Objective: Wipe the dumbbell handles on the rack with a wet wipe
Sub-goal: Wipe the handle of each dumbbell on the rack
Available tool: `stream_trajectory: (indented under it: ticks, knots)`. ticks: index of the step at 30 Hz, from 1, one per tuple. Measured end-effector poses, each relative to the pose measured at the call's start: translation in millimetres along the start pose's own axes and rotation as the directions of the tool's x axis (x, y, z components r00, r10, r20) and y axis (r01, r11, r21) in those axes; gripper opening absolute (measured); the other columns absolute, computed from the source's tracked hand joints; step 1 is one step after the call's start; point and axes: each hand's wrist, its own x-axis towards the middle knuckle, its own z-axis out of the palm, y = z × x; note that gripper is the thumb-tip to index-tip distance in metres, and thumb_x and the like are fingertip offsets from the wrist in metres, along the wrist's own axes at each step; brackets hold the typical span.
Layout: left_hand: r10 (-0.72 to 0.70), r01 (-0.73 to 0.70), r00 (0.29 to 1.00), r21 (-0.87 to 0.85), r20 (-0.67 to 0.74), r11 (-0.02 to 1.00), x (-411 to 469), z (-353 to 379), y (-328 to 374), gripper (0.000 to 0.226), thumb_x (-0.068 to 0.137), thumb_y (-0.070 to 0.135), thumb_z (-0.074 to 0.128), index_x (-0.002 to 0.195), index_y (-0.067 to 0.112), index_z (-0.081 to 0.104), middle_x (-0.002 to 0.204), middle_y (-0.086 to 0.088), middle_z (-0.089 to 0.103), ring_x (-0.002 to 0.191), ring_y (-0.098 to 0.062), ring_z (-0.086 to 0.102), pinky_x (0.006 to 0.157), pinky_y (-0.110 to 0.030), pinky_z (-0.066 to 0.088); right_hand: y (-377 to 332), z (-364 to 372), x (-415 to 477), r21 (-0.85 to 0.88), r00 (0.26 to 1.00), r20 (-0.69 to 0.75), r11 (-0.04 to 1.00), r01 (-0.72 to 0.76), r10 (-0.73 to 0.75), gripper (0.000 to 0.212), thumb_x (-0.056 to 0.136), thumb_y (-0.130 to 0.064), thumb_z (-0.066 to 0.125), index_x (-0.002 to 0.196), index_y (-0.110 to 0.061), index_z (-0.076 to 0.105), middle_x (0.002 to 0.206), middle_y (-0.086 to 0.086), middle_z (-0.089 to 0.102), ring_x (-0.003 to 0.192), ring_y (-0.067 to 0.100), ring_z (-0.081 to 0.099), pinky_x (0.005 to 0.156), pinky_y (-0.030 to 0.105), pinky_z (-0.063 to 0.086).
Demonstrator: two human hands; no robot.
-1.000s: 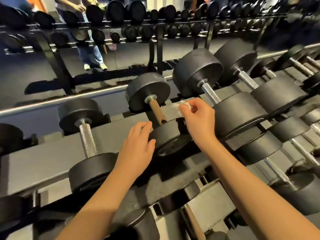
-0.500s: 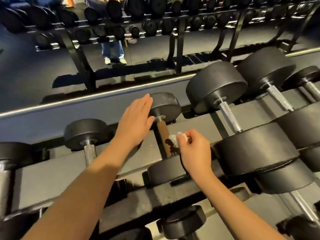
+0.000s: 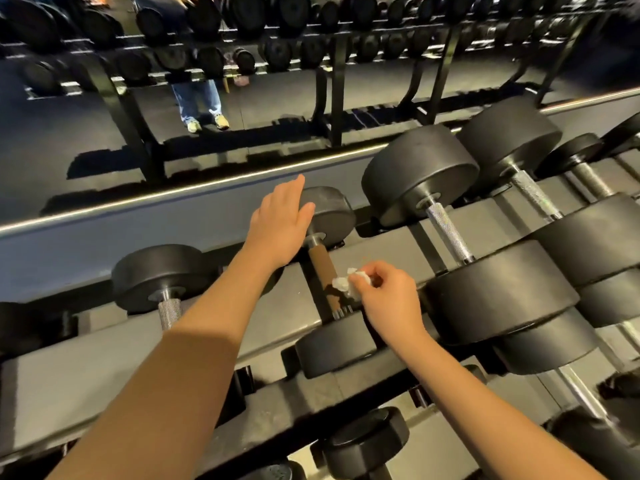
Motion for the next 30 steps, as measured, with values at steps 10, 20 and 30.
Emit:
stream_trajectory:
  ticks: [10, 20, 30]
  knots:
    - [-0.081, 0.084, 0.992, -0.037, 0.095, 0.996, 4.3, -4.5, 2.2, 0.053, 0.103, 0.039, 0.028, 0.152, 0.028, 0.015, 0.155, -0.003, 0.021, 0.139, -0.027, 0.024, 0.113, -0.050, 0.025, -29.2, 33.2, 61.0, -0.150, 0.983, 0.180, 0.989, 0.001, 0.026, 0.011, 0.082, -0.009, 0.067, 0.071, -0.009, 0.067, 0.080, 0.011, 0.069, 0.074, 0.015, 0.058, 0.054, 0.017, 0.037]
    - [-0.113, 0.129, 0.976, -0.080, 0.185, 0.988, 9.8, -7.7, -0.6, 0.052, 0.103, 0.039, 0.028, 0.152, 0.031, 0.012, 0.156, -0.001, 0.017, 0.140, -0.029, 0.021, 0.114, -0.049, 0.021, -30.9, 33.7, 73.3, -0.084, 0.991, 0.133, 0.996, -0.022, 0.033, 0.016, 0.085, -0.009, 0.063, 0.069, -0.005, 0.062, 0.074, 0.006, 0.062, 0.070, 0.012, 0.055, 0.052, 0.010, 0.035]
    - [-0.134, 0.150, 0.976, -0.079, 0.174, 0.986, 8.6, -5.6, 1.9, 0.051, 0.103, 0.039, 0.028, 0.152, 0.032, 0.013, 0.155, 0.000, 0.019, 0.138, -0.028, 0.023, 0.112, -0.048, 0.023, -26.6, 6.7, 58.7, -0.397, 0.905, 0.408, 0.916, 0.056, 0.121, 0.015, 0.074, -0.013, 0.076, 0.068, -0.016, 0.063, 0.073, 0.001, 0.066, 0.072, 0.014, 0.062, 0.064, 0.027, 0.051]
